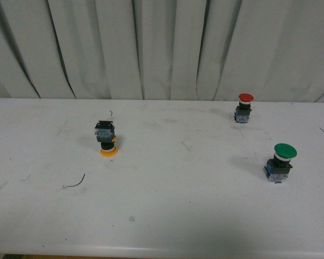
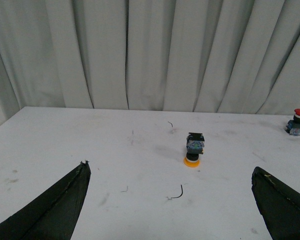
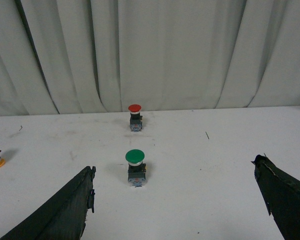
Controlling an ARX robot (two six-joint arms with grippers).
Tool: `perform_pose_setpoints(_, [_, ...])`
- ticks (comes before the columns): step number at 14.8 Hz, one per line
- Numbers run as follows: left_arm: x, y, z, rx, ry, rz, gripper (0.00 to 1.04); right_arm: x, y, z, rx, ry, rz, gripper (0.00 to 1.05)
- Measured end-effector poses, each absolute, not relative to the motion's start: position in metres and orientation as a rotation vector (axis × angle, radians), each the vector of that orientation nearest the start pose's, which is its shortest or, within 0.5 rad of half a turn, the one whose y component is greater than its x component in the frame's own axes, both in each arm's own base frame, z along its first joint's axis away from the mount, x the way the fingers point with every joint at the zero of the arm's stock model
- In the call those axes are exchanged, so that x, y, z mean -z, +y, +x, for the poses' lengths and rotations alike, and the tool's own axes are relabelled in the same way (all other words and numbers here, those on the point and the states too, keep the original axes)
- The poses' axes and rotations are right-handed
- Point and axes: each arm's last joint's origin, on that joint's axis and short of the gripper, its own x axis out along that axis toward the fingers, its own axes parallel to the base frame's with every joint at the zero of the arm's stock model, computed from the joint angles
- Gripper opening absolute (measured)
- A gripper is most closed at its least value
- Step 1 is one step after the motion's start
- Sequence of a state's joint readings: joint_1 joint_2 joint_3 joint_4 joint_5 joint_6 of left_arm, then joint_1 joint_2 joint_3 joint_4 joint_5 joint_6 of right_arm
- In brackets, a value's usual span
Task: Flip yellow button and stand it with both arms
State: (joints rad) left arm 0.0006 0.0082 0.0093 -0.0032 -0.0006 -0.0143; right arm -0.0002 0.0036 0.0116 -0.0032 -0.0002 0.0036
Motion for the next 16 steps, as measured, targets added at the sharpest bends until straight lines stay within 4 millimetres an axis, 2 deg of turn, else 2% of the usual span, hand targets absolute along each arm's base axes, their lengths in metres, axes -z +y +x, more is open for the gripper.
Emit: perform_pose_setpoints(16, [-0.1657,0.0001,0.0976,-0.001,0.002,-0.014,0.98,-0.1669,0.0,0.0972,0.0,-0.005,0.004,0.98])
